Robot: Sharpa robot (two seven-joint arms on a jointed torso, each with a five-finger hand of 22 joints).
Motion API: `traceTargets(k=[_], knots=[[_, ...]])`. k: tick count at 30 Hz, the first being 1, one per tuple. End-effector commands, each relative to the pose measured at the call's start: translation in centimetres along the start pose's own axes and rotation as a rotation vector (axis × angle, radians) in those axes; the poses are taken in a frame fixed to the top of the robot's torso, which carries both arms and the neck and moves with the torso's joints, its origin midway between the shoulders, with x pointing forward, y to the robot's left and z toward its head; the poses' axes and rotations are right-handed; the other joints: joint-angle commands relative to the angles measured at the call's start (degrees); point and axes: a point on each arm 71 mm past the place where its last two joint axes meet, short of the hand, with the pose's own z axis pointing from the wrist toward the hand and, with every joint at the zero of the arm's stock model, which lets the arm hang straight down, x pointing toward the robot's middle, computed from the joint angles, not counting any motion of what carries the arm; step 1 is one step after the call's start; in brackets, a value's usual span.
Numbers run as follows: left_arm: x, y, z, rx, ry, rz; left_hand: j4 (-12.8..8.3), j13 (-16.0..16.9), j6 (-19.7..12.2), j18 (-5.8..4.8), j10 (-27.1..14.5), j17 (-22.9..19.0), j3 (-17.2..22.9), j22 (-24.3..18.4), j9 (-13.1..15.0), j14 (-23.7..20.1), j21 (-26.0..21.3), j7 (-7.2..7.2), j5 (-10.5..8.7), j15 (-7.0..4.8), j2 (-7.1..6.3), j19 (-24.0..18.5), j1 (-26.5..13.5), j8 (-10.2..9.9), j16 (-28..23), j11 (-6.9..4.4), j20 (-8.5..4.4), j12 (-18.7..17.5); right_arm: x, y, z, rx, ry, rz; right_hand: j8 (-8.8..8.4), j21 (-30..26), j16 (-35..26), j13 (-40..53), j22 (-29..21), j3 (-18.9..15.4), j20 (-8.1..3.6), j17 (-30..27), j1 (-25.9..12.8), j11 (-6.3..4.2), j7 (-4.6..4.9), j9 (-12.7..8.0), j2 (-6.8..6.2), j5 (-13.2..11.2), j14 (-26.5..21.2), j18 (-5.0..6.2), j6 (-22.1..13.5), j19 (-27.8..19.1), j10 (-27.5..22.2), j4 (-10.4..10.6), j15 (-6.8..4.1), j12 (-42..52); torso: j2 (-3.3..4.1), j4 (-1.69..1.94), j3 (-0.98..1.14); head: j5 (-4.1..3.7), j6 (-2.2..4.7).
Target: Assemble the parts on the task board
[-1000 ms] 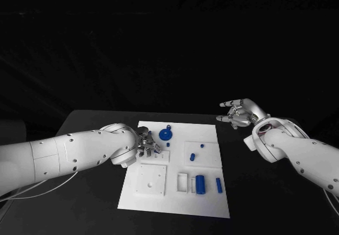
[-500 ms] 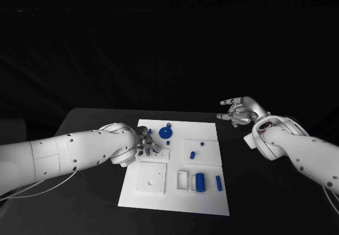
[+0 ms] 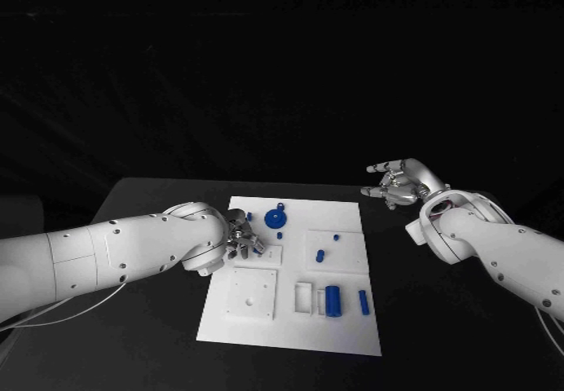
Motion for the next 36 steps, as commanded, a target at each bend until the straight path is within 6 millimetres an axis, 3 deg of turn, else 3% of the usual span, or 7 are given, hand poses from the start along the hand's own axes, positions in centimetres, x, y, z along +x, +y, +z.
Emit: traceTargets(k=[1, 36], knots=[[0.43, 0.17, 0.0, -0.012, 0.031, 0.022, -0.14, -0.1, 10.91, 0.2, 2.7, 0.13, -0.22, 0.38, 27.05, 0.17, -0.45, -6.05, 0.11, 0.08, 0.93, 0.42, 0.43, 0.2, 0.21, -0.62, -0.07, 0.26, 0.08, 0.01, 0.03, -0.003, 0.008, 0.002, -0.23, -0.23, -0.33, -0.08, 1.83, 0.13, -0.01, -0.07, -0.69, -0.04, 0.32, 0.03, -0.01, 0.2, -0.23, 0.79, 0.13, 1.25, -0.45, 0.0, -0.28, -0.21, -0.01, -0.01, 0.0, 0.11, -0.03], [0.83, 0.41, -0.07, -0.029, 0.069, 0.045, -0.01, -0.34, 10.73, 0.16, 2.7, 0.02, -0.23, 2.29, 27.23, 0.17, -2.33, -6.02, -0.02, 0.08, 0.91, 1.09, 0.45, 0.16, 0.09, -0.58, -0.07, 0.29, 0.29, -0.13, 0.18, -0.001, 0.018, -0.007, -0.21, -0.58, -0.36, -0.18, 1.85, 0.36, -0.01, -0.11, -0.99, -0.05, 0.3, 0.06, 0.0, 0.78, -0.29, 0.77, 0.53, 1.28, -0.51, -0.09, -0.28, -0.2, 0.05, -0.07, -0.01, 0.15, -0.2]])
